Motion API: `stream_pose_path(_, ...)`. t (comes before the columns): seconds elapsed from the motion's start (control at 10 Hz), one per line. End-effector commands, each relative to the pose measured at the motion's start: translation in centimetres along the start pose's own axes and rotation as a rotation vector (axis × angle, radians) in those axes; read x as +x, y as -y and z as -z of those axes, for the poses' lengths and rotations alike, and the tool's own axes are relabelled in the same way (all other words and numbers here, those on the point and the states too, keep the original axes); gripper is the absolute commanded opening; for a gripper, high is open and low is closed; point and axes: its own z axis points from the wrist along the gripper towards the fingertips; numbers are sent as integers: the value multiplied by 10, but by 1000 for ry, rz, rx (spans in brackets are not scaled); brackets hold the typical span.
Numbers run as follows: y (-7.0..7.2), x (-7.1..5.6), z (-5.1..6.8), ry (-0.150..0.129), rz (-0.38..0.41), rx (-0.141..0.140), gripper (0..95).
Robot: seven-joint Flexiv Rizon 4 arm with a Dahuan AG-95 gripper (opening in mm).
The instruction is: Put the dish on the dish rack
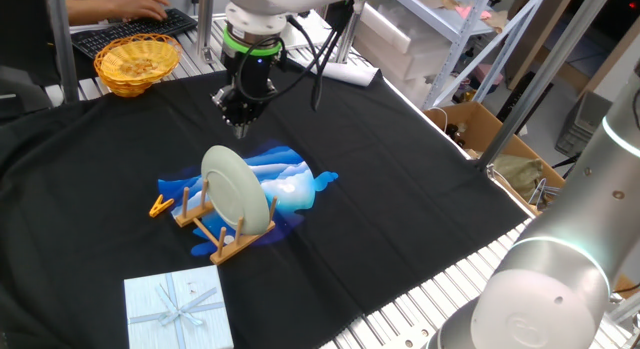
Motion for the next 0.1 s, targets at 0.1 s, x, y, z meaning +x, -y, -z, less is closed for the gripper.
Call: stream_pose_path(0.1, 1, 0, 0, 1, -4, 11, 0)
